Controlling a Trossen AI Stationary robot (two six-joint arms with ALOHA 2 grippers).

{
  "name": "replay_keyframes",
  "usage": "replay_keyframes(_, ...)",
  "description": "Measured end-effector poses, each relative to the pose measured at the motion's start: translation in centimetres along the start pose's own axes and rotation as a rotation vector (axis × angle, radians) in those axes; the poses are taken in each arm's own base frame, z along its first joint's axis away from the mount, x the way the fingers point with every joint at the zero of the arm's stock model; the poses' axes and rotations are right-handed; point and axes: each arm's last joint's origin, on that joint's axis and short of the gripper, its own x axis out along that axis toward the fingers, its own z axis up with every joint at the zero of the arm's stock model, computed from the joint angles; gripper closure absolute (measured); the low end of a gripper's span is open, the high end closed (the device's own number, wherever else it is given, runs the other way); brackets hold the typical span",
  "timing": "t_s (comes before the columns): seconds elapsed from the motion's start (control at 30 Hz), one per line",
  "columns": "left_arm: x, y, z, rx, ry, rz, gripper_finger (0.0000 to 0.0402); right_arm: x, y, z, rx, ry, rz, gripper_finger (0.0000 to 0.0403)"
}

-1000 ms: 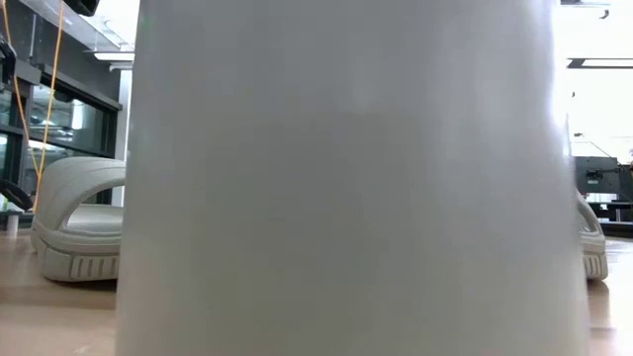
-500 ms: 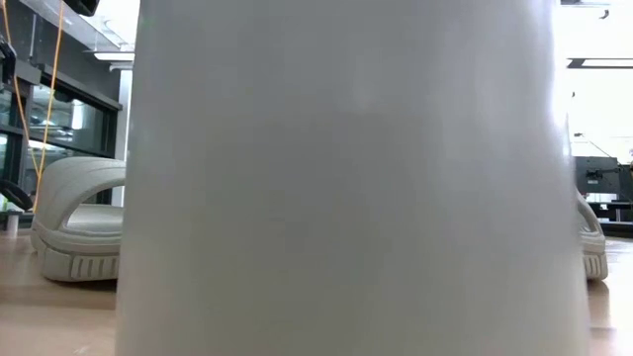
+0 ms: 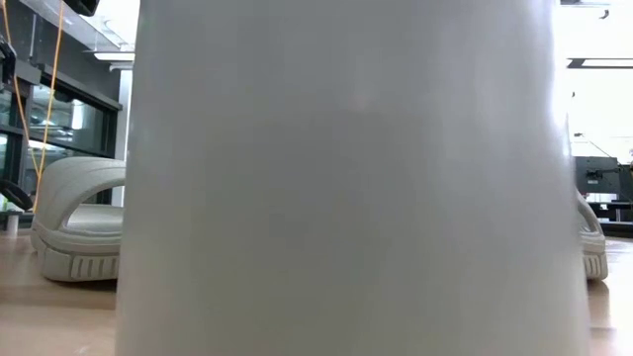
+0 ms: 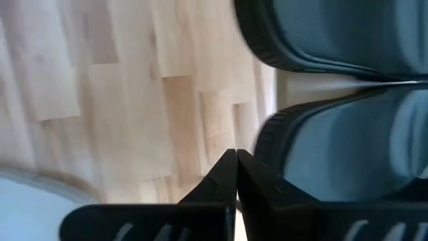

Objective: Pick and place slides into the shelf
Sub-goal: Put the right gray slipper on the shelf

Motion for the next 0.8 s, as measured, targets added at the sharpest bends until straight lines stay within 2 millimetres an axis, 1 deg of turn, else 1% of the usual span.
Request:
replay_keyframes(0.2,0.0,0.0,0.0,0.000,0.000,0.000,0.0232,-0.6,1.1,0.0,-0.024,-0.020,0.028,0.0403)
replay_keyframes(0.47,0.0,0.0,0.0,0.000,0.000,0.000,0.0231,-1.7,3.2,0.7,-0.092,-0.132,0.054,0.0403)
replay_keyframes(0.6,0.0,0.0,0.0,0.000,0.000,0.000,0.0232,-2.3,4.0,0.9,-0.114,-0.174,0.016,0.0403)
replay_keyframes(0.8,0.0,0.0,0.0,0.002,0.001,0.001,0.0232,-2.9,4.9,0.9,-0.085,-0.213,-0.023,0.0403)
